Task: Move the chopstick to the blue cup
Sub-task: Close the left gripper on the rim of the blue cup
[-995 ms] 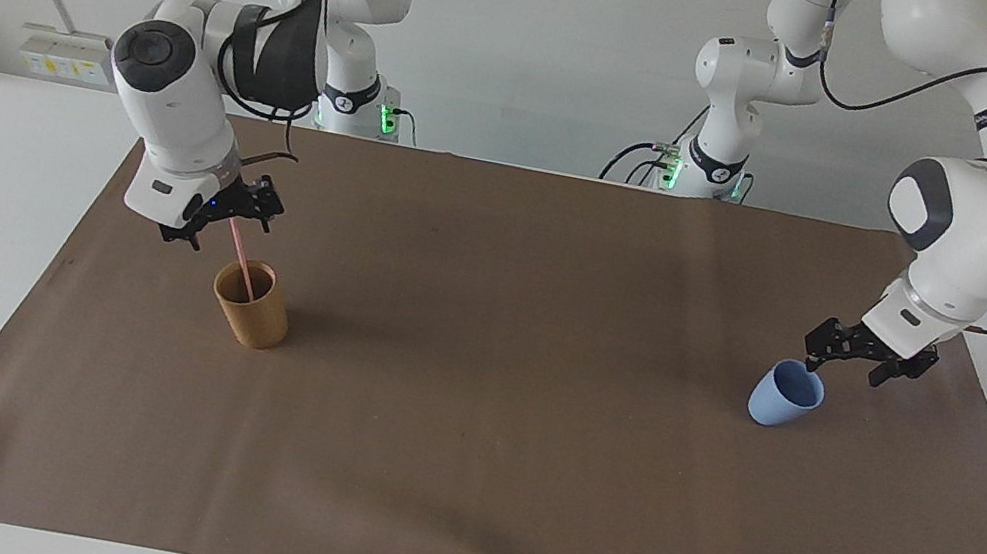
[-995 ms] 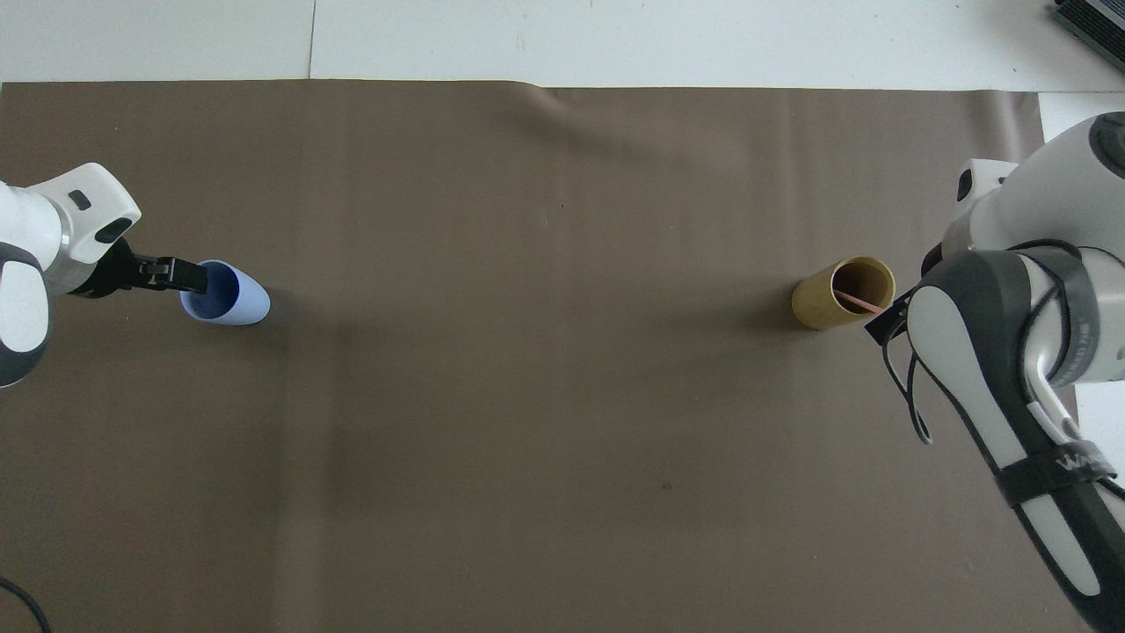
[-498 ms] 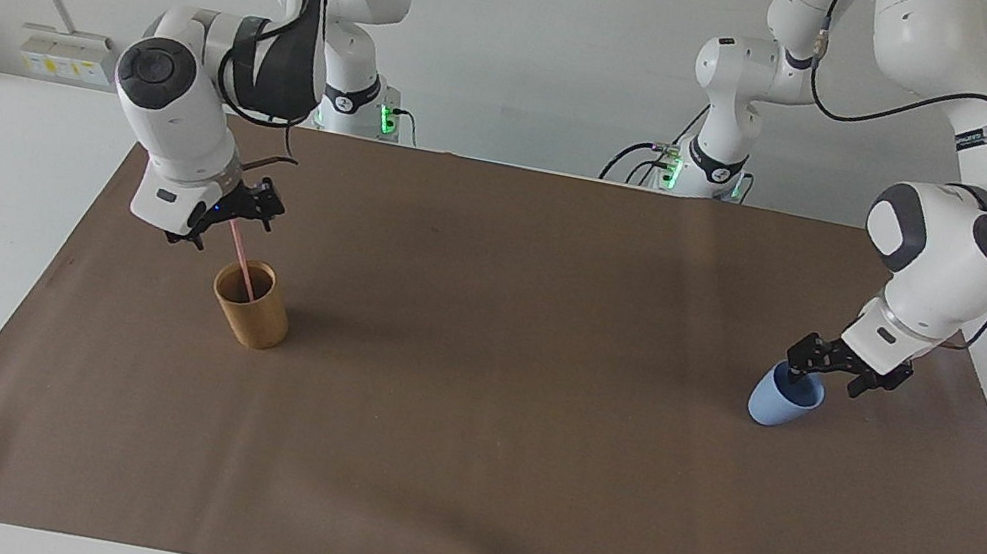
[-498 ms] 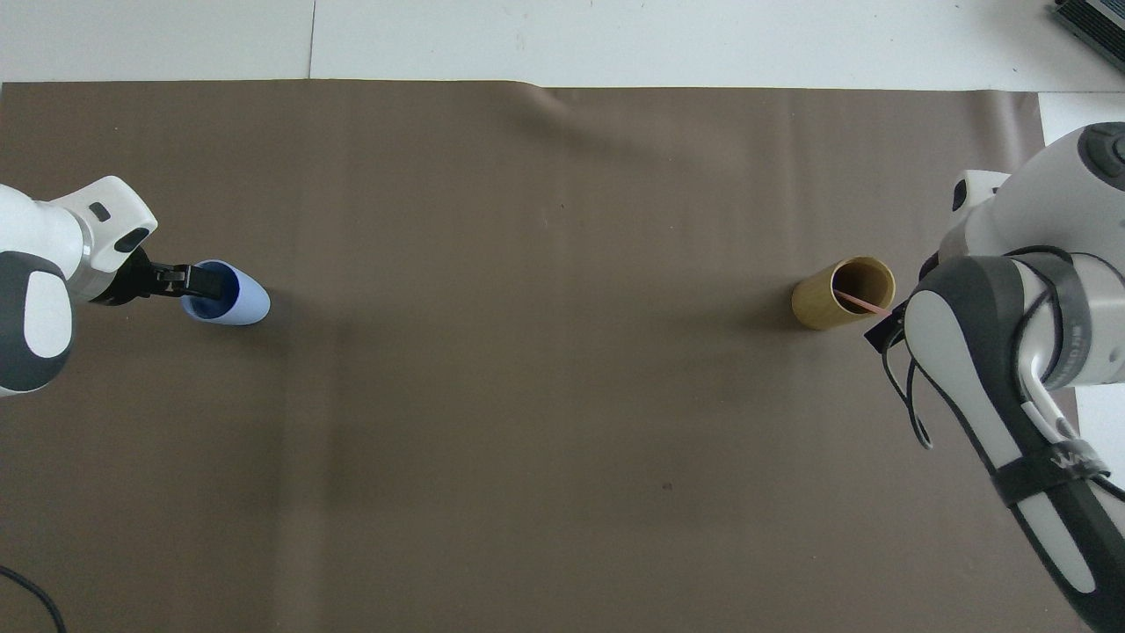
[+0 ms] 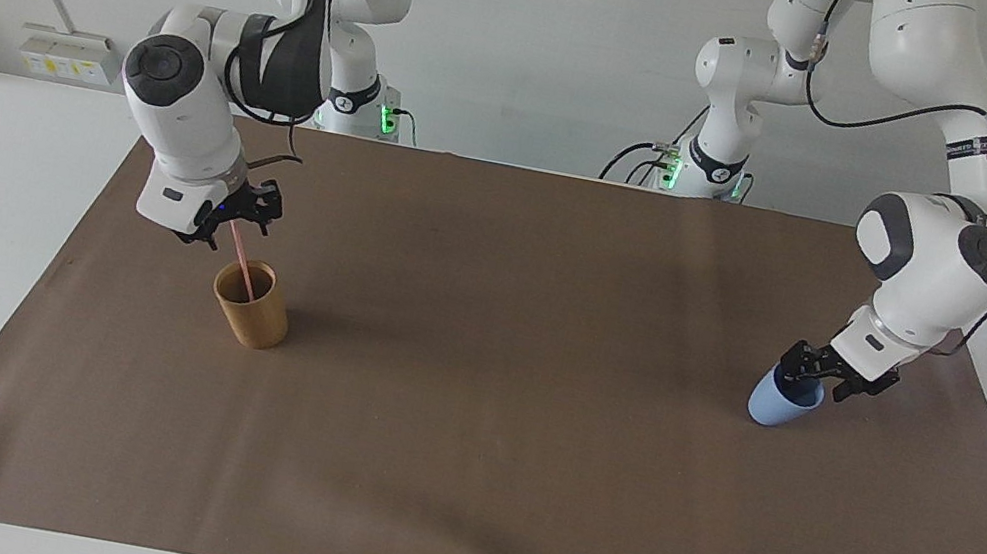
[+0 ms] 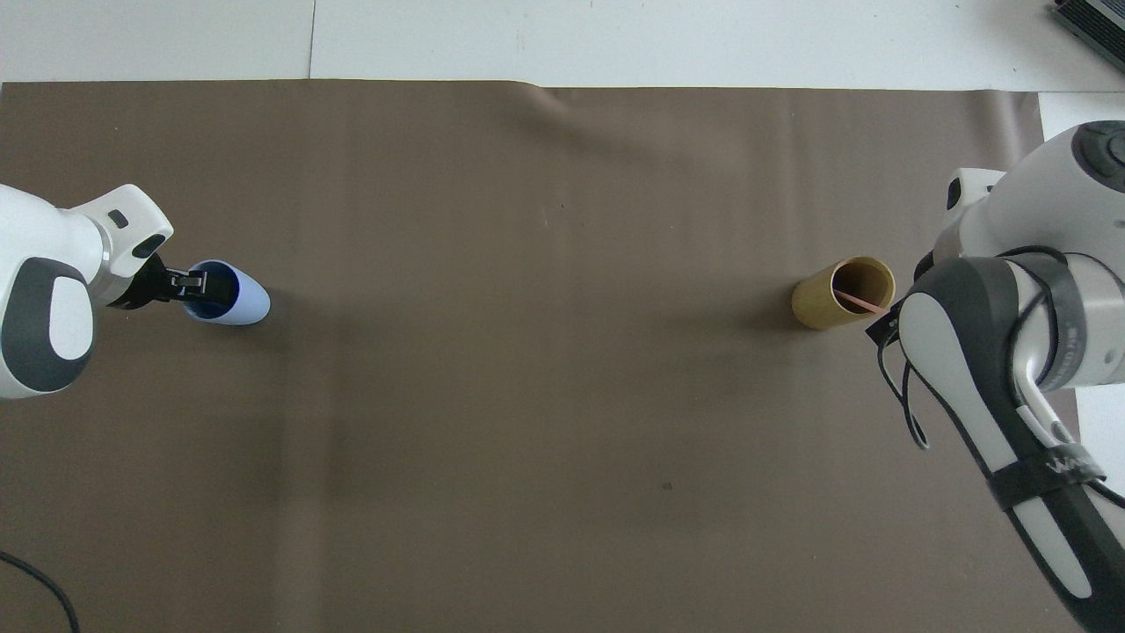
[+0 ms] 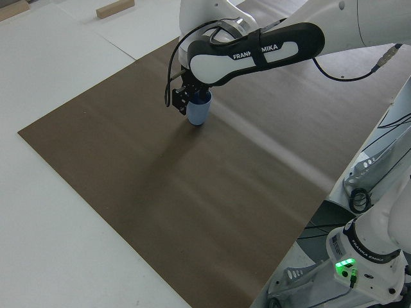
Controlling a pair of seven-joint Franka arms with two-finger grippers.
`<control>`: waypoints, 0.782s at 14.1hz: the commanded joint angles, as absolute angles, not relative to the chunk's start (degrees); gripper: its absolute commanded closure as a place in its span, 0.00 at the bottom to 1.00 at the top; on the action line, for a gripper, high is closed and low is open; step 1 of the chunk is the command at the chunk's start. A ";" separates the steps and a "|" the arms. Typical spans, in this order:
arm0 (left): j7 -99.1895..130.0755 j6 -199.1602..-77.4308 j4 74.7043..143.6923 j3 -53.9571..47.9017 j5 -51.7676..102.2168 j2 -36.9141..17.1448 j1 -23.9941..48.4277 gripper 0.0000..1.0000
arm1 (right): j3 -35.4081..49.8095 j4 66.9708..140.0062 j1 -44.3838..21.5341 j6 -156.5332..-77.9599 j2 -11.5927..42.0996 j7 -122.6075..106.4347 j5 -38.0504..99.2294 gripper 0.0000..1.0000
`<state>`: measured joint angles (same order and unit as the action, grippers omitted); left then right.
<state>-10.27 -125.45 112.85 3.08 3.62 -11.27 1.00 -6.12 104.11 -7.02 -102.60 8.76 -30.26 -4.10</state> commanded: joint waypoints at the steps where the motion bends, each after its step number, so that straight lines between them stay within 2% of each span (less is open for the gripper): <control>1: -10.55 -126.30 113.64 3.08 4.48 -10.81 0.88 0.96 | -5.98 104.15 -6.86 -102.57 8.35 -31.73 -5.71 0.36; 2: -10.55 -126.12 113.47 3.08 4.48 -10.81 0.97 1.00 | -5.98 104.15 -6.86 -102.57 8.35 -31.73 -5.97 0.39; 5: -10.55 -126.12 112.85 3.08 4.48 -10.81 1.23 1.00 | -5.98 104.24 -6.86 -102.57 8.35 -31.73 -5.98 0.56; 6: -10.46 -126.04 112.59 3.08 4.48 -10.46 1.23 1.00 | -5.98 104.24 -6.86 -102.57 8.35 -31.73 -5.98 0.58; 11: -10.11 -119.19 109.43 2.37 4.39 -7.48 1.93 1.00 | -5.98 104.59 -6.77 -102.66 8.26 -31.73 -5.98 0.61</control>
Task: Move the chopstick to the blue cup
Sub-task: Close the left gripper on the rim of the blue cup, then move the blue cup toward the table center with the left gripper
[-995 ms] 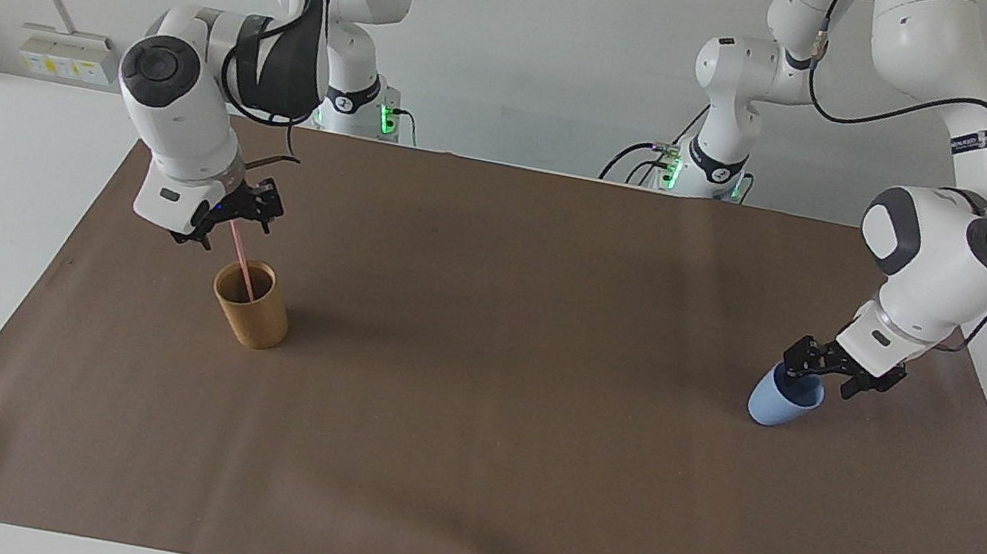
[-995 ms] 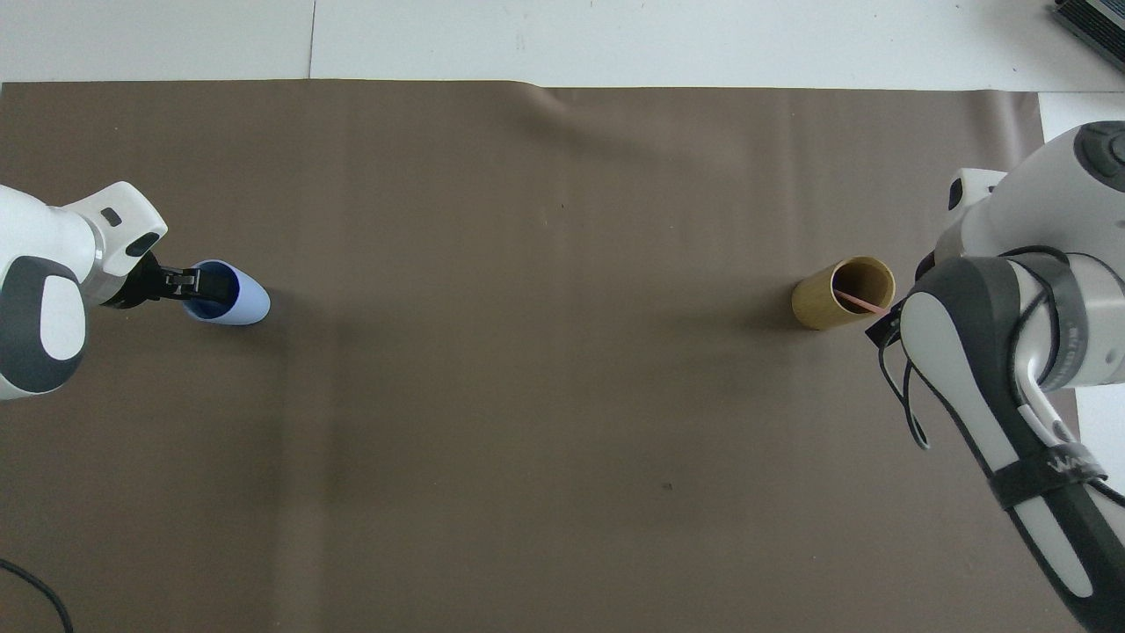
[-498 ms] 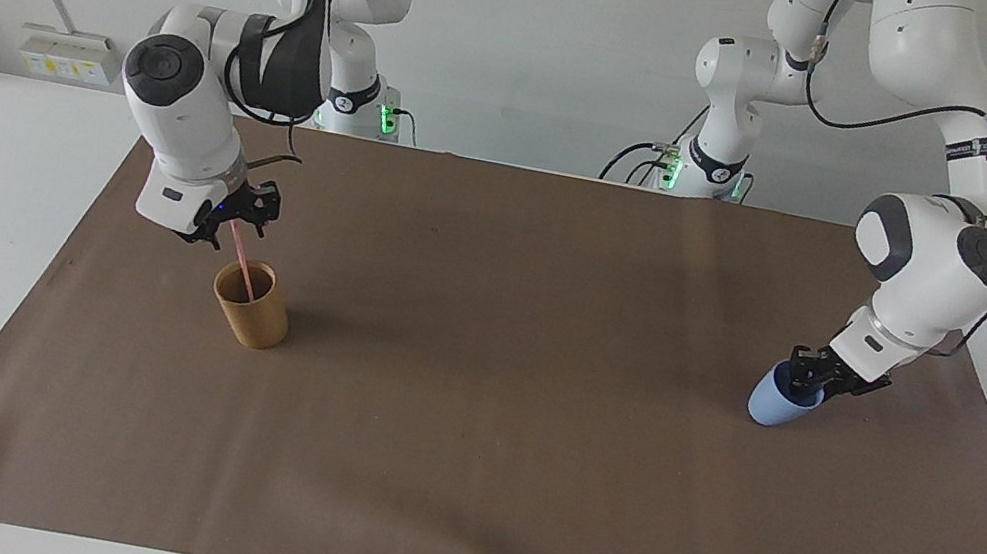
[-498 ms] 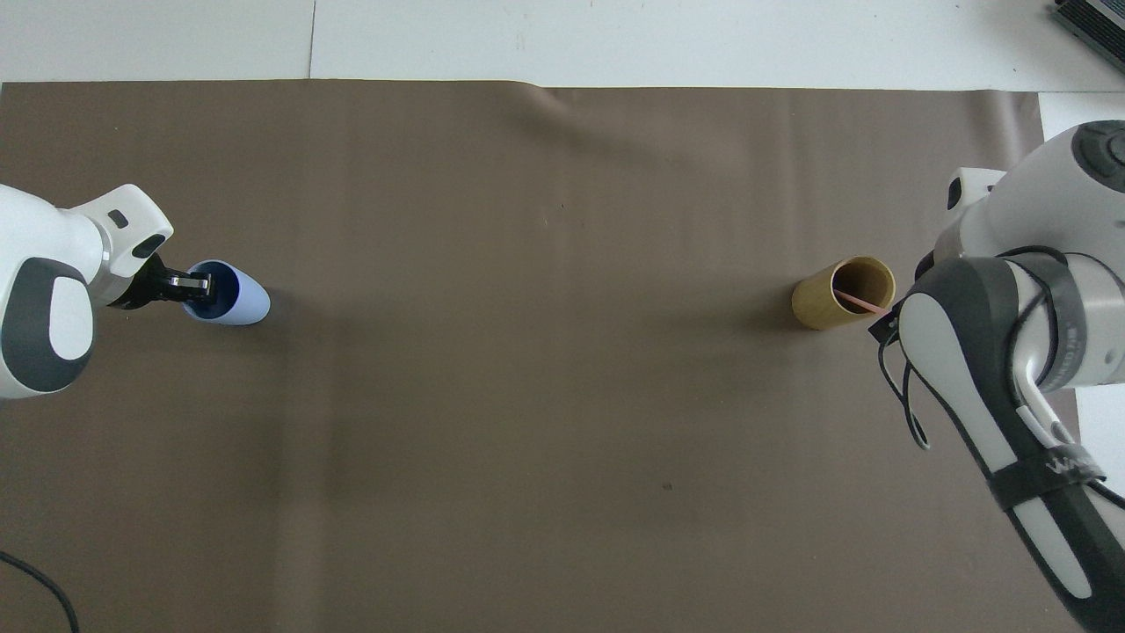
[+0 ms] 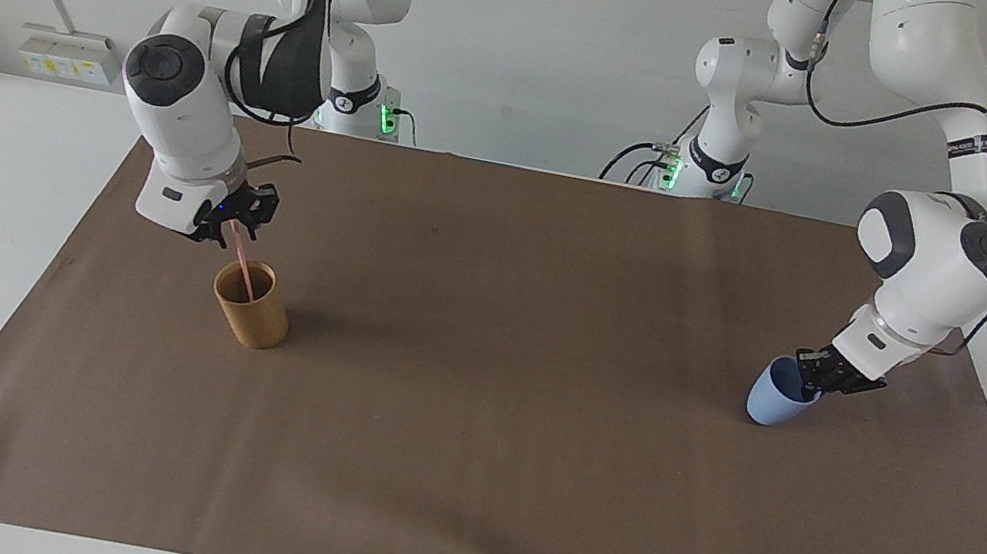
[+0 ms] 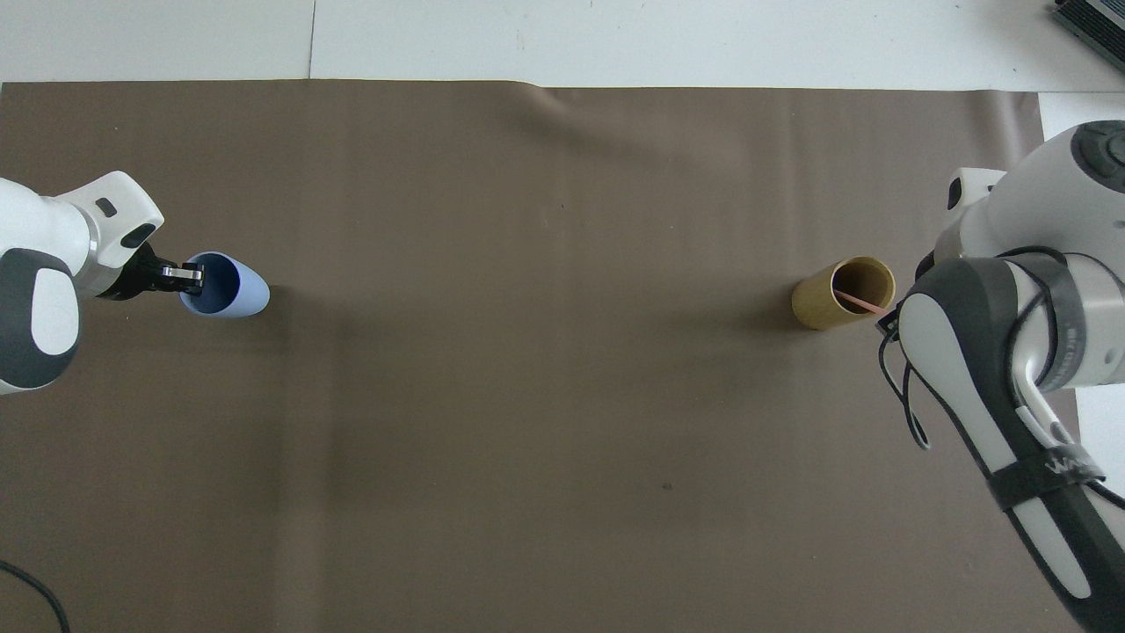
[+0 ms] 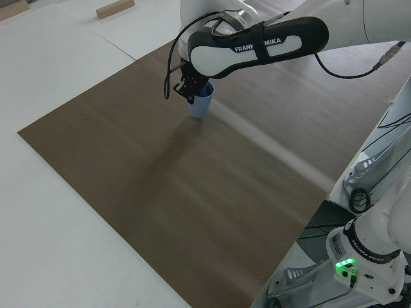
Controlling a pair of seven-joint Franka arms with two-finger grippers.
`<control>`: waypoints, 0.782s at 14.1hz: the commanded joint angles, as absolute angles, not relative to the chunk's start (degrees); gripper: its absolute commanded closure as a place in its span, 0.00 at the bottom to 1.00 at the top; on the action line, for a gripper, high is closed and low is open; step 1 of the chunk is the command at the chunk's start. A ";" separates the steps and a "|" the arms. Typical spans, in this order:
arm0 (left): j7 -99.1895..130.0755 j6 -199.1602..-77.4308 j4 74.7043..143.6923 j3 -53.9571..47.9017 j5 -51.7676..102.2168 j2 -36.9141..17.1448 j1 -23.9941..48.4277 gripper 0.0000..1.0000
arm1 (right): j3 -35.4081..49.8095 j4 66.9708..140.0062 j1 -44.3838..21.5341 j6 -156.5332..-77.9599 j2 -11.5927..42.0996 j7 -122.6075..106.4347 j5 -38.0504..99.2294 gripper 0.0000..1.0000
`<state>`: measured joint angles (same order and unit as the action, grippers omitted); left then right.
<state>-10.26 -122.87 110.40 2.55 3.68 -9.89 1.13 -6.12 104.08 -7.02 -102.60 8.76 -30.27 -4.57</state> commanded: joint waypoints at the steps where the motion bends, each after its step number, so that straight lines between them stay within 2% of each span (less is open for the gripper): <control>1: -9.93 -118.92 109.51 2.37 4.39 -6.69 2.98 1.00 | -5.98 104.68 -6.68 -102.66 8.26 -31.73 -5.98 0.63; 6: 3.22 -118.83 109.77 2.37 4.39 -6.33 14.03 1.00 | -5.98 104.94 -6.33 -102.66 8.09 -31.73 -5.98 0.75; 8: 10.60 -118.22 110.04 2.37 4.48 -6.15 19.74 1.00 | -6.06 104.94 -6.24 -102.66 8.09 -31.73 -5.98 0.86; 11: 22.63 -118.47 110.48 2.37 4.48 -6.85 29.41 1.00 | -6.06 104.85 -6.33 -102.83 8.17 -31.73 -5.98 0.89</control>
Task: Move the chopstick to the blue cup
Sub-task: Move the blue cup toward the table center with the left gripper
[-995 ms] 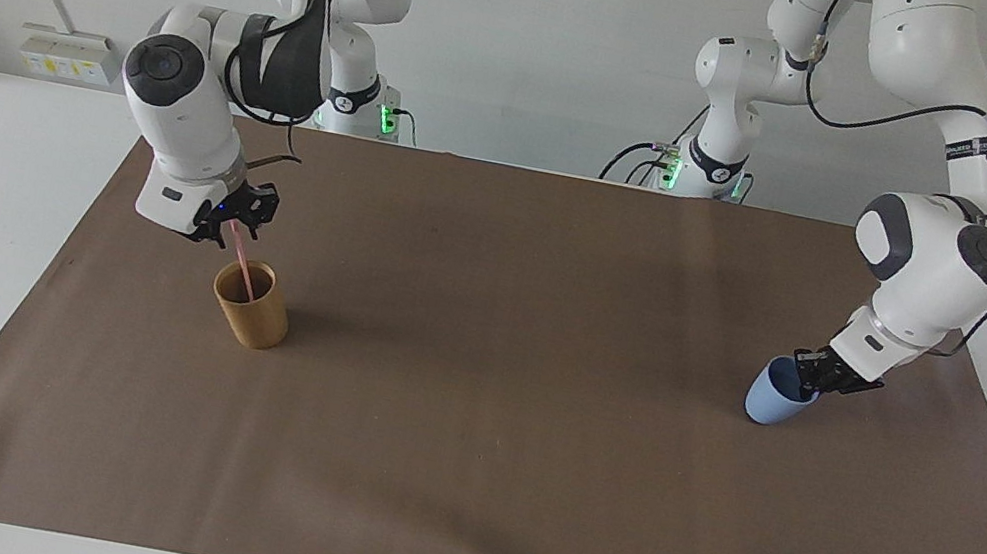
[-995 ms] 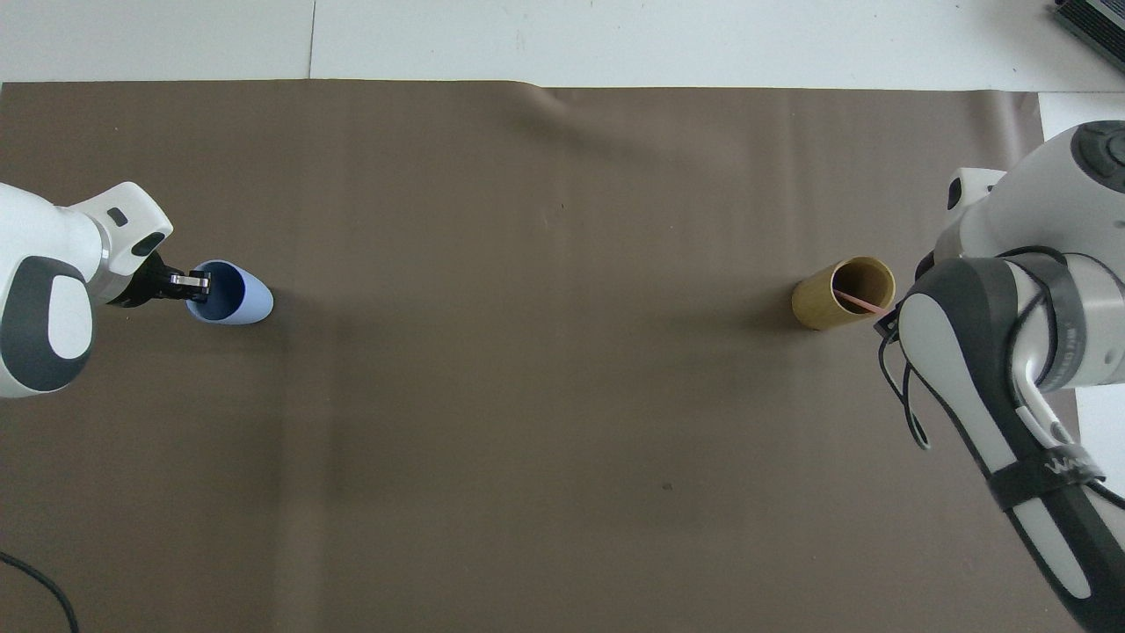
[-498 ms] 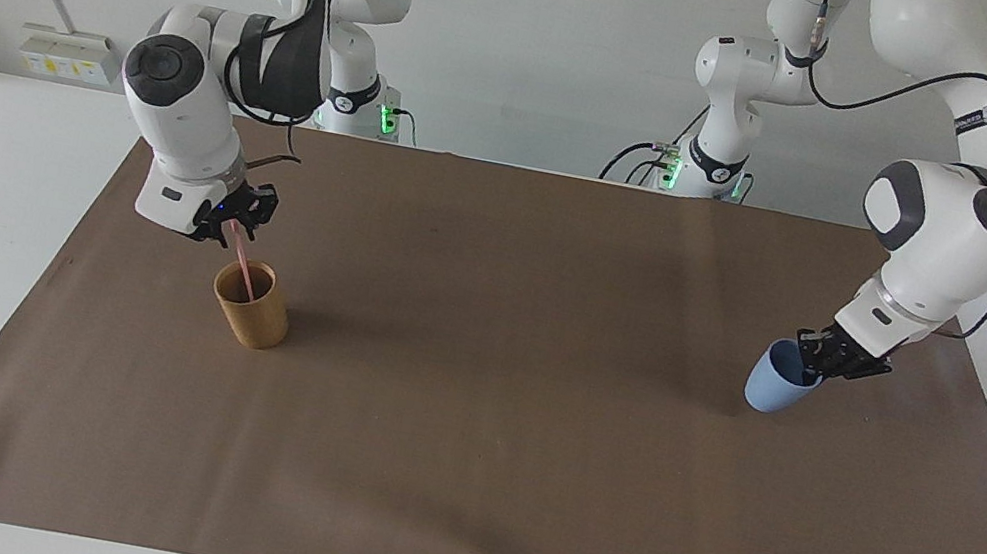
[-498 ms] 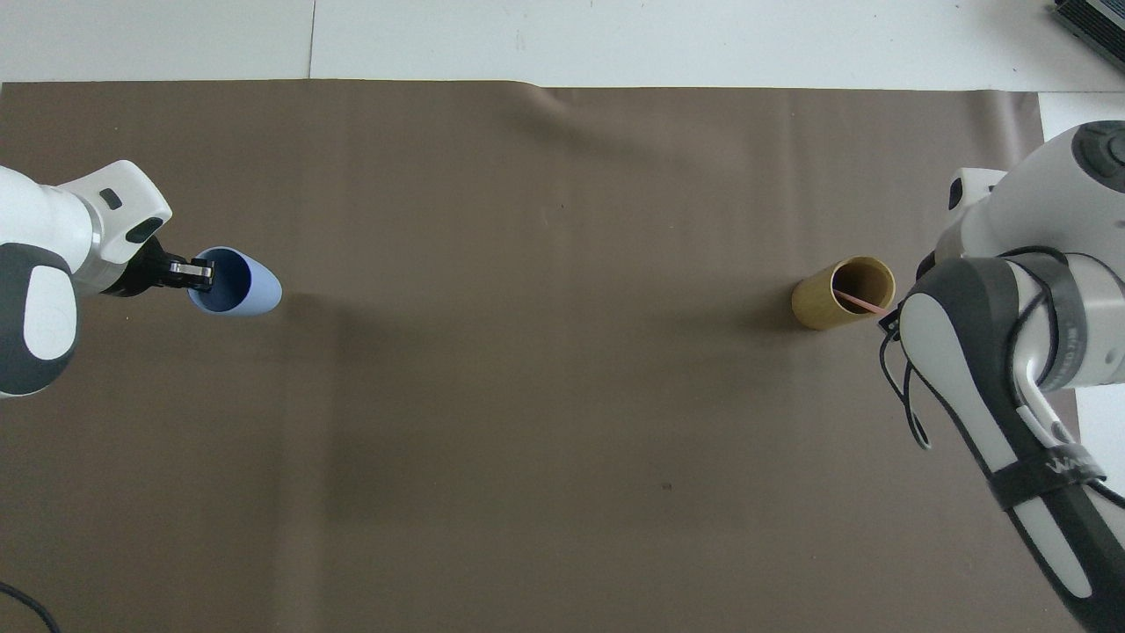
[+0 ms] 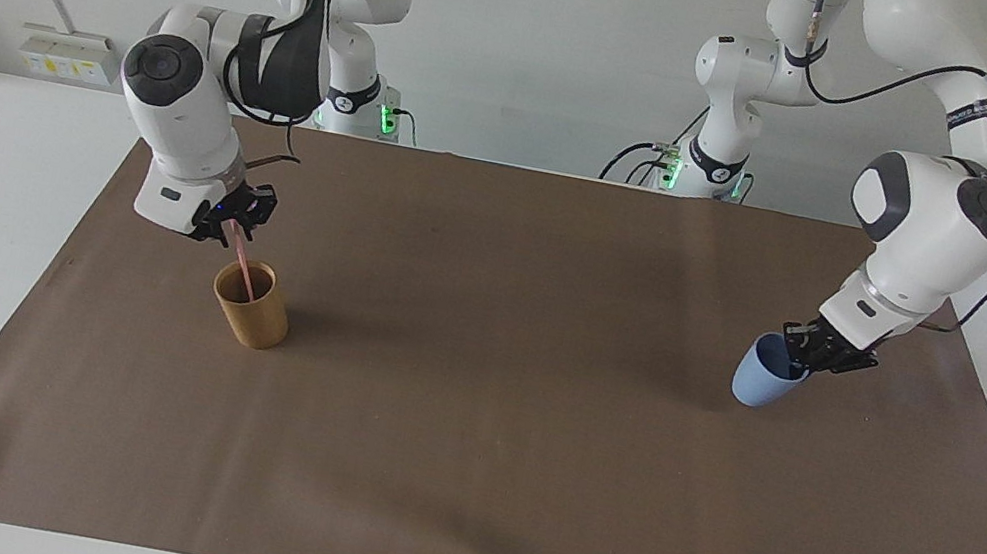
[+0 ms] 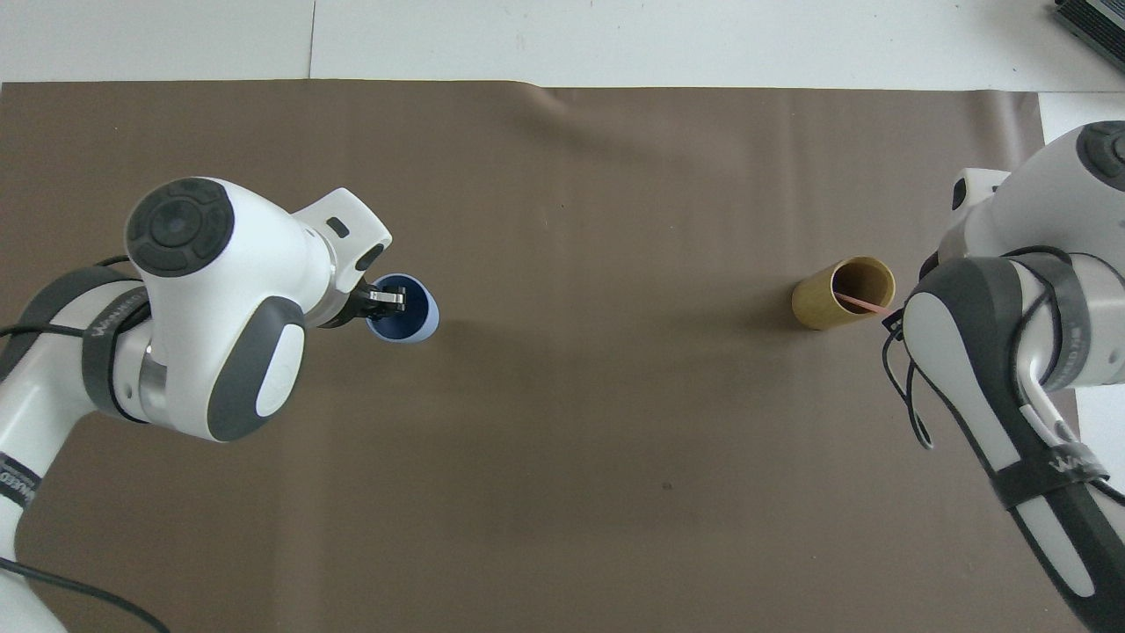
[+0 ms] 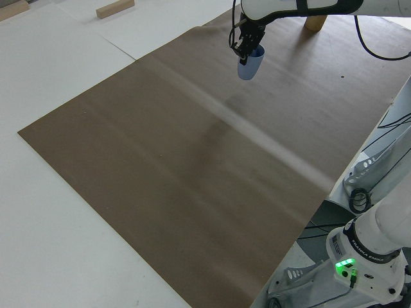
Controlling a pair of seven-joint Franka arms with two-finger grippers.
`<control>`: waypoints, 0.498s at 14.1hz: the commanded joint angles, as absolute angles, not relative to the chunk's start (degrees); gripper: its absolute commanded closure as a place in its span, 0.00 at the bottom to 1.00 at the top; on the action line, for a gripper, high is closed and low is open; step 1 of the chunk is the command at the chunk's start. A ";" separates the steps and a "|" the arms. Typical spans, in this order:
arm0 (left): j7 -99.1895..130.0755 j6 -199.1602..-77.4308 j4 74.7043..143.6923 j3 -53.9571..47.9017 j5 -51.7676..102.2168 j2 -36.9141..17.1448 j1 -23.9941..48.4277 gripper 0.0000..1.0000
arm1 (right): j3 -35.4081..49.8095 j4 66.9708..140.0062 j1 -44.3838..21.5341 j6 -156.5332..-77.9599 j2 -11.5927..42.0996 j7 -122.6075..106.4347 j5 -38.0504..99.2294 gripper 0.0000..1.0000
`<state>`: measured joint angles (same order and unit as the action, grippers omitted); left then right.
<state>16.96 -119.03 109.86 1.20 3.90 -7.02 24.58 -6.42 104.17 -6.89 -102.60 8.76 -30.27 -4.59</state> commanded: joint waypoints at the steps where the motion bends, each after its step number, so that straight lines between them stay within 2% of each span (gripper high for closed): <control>1: 26.24 -119.26 110.48 2.37 4.48 -7.46 32.40 1.00 | -6.06 104.77 -6.33 -102.83 8.17 -31.73 -5.98 0.92; 4: 33.46 -124.08 110.48 2.37 4.48 -11.15 39.27 1.00 | -5.98 104.50 -6.33 -102.57 8.26 -31.73 -5.98 1.00; 7: 36.03 -126.20 110.39 2.29 4.48 -12.74 42.09 1.00 | -5.98 101.62 -6.33 -99.25 8.70 -31.73 -5.98 1.00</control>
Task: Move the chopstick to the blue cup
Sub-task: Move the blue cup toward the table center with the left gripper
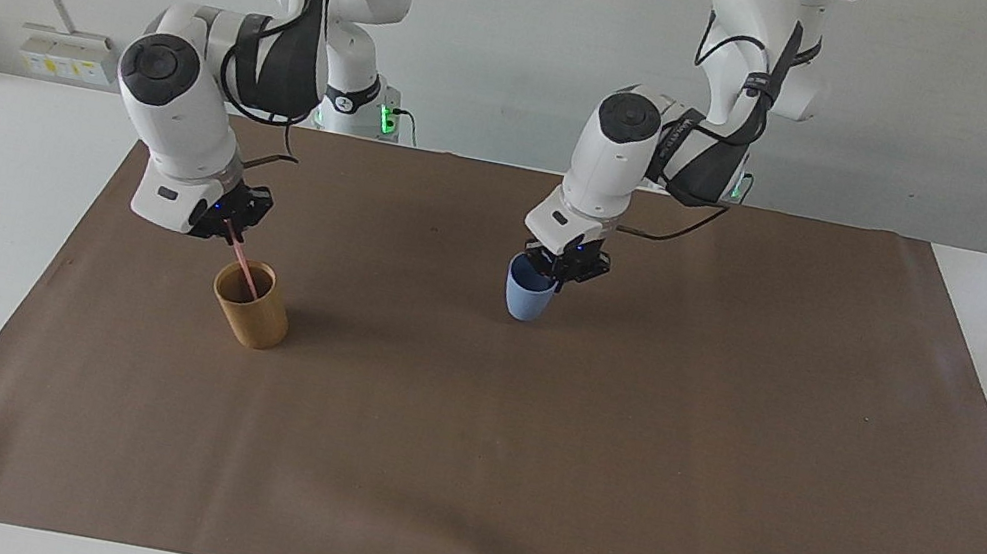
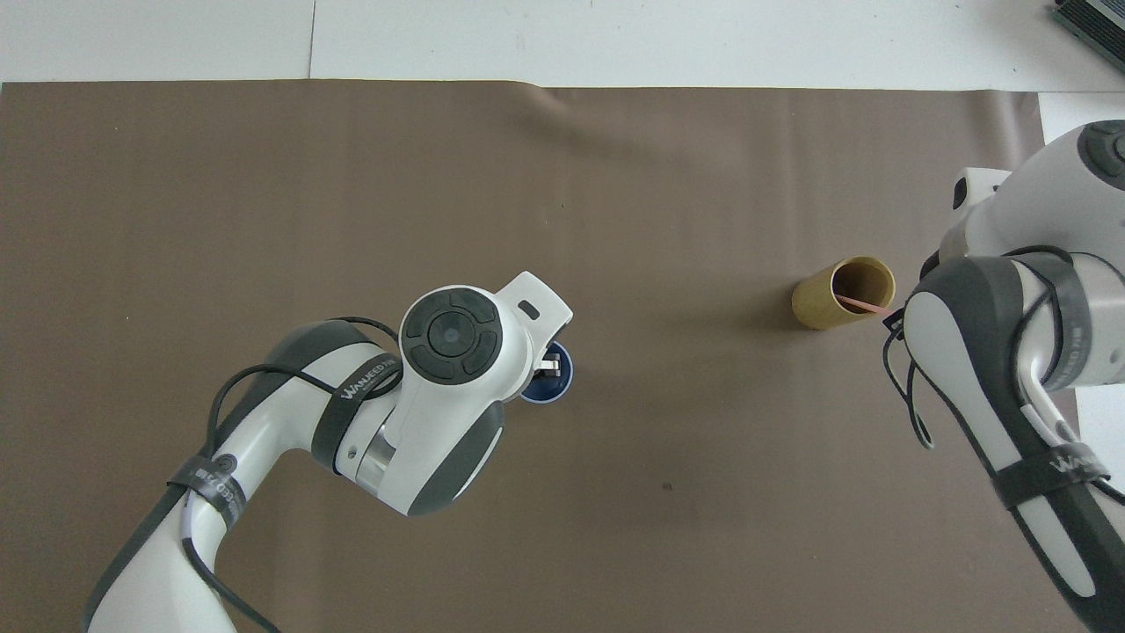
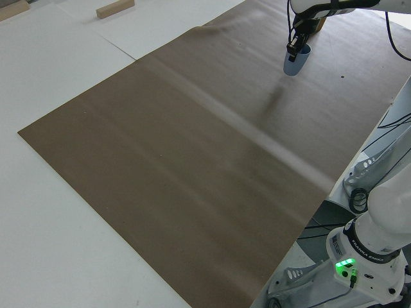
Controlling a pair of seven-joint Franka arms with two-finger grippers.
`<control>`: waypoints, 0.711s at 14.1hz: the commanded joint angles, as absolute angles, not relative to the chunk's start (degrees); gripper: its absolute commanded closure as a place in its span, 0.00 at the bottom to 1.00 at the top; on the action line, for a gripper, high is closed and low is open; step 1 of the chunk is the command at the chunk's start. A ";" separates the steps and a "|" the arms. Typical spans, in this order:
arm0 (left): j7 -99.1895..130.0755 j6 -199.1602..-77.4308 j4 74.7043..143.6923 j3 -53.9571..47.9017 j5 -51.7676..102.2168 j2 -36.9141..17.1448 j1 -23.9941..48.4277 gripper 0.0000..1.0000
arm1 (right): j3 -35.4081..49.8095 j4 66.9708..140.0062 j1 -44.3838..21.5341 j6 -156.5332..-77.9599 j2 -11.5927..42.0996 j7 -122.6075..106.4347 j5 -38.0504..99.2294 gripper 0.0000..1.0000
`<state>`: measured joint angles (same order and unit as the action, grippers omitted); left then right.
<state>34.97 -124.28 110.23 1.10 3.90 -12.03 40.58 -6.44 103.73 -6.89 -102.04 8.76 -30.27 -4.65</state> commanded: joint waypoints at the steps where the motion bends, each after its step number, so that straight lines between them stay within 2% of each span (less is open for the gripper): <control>1: 36.04 -126.38 110.39 2.29 4.48 -12.92 42.27 1.00 | -6.06 100.04 -6.50 -97.66 8.79 -31.55 -5.98 1.00; 3: 35.86 -126.21 110.39 2.20 4.66 -12.83 42.71 0.97 | -6.06 97.66 -6.68 -94.41 8.53 -31.38 -5.89 1.00; 4: 35.34 -126.21 110.39 2.11 4.75 -12.83 42.80 0.80 | -6.15 96.43 -6.68 -92.65 8.35 -31.38 -5.98 1.00; 7: 34.63 -126.48 110.04 2.20 5.80 -12.83 42.89 0.00 | -6.33 92.56 -6.77 -85.90 7.21 -31.38 -6.06 1.00; 10: 34.63 -125.86 109.34 2.46 5.80 -11.35 42.10 0.00 | -6.59 88.34 -6.50 -78.77 5.72 -31.55 -7.55 1.00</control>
